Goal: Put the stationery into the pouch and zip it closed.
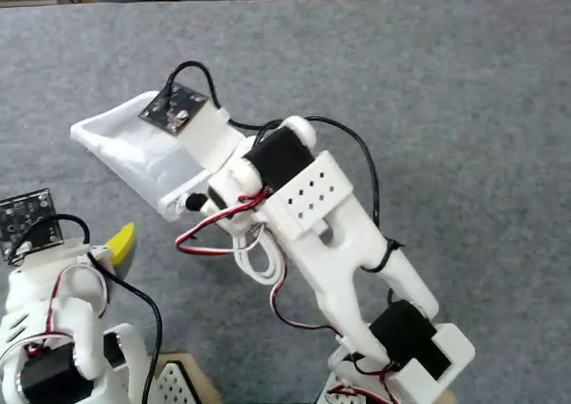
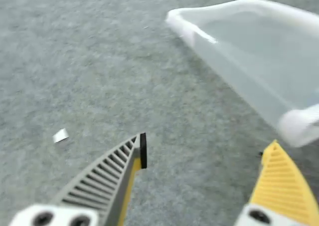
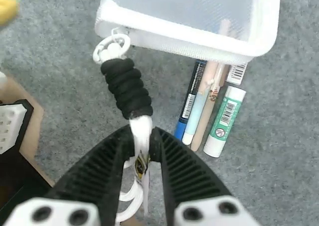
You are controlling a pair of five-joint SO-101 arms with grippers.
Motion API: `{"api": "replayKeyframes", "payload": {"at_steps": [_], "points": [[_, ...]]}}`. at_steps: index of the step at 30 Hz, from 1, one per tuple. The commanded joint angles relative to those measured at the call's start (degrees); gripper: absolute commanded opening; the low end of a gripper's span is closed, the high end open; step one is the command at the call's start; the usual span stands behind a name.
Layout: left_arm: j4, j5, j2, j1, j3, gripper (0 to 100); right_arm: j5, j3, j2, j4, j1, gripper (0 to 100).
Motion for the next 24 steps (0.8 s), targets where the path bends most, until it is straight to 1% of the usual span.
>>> {"api": "replayKeyframes", "payload": {"at_steps": [1, 6, 9, 14, 21, 24], "points": [[-0.62, 2.20, 0.26, 6.90, -2.07, 38, 0.53, -0.66, -4.00, 0.35, -2.20, 1.1], [-1.23, 2.20, 0.26, 14.64, -1.19, 38, 0.53, -0.66, -4.70, 0.00, -2.02, 1.1], [-1.76, 2.20, 0.18, 15.87, -1.10, 38, 0.62, -1.19, -4.79, -0.09, -2.02, 1.1], [-7.03, 2.02, 0.18, 15.60, 4.79, 38, 0.62, -4.79, -4.62, 0.35, -2.02, 1.1], [-8.70, 1.85, 0.18, 8.92, 6.81, 38, 0.62, -4.88, -4.44, 0.35, -1.93, 1.1], [-8.70, 1.85, 0.18, 7.34, 6.73, 38, 0.62, -4.88, -4.44, 0.35, -1.93, 1.1]]}}
